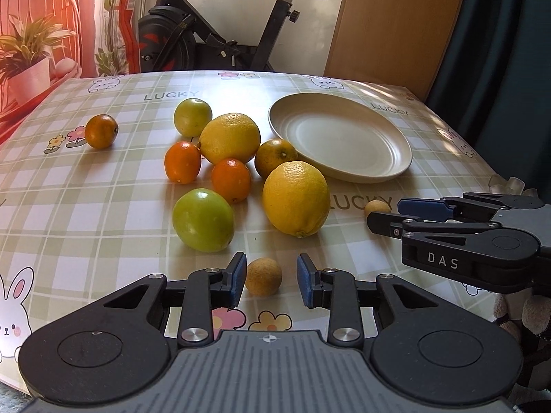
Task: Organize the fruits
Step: 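Grasp a small brown fruit with the left tool while the right tool grasps another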
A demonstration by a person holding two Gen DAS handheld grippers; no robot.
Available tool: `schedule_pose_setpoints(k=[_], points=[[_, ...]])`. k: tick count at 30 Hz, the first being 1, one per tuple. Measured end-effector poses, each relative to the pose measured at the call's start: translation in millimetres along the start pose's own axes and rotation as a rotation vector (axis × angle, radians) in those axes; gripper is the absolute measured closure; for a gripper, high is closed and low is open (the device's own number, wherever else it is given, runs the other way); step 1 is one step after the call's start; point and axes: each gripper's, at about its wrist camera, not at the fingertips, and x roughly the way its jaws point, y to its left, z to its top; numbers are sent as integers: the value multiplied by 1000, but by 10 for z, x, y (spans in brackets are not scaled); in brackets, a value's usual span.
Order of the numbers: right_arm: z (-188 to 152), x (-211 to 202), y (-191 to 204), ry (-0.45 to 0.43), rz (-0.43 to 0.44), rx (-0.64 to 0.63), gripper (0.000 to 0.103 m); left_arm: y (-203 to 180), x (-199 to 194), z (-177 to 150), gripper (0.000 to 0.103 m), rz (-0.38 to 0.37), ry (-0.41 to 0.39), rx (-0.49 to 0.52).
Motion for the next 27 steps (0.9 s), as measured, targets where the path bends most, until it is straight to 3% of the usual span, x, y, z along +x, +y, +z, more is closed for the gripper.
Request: schedule_pose_setpoints(k=[13,27], points=[[-15,57,-65,-7,-5,25,56,18,98,2,77,17,13,-11],[-42,163,-134,9,2,65,75,-9,145,-15,75,29,30,9]])
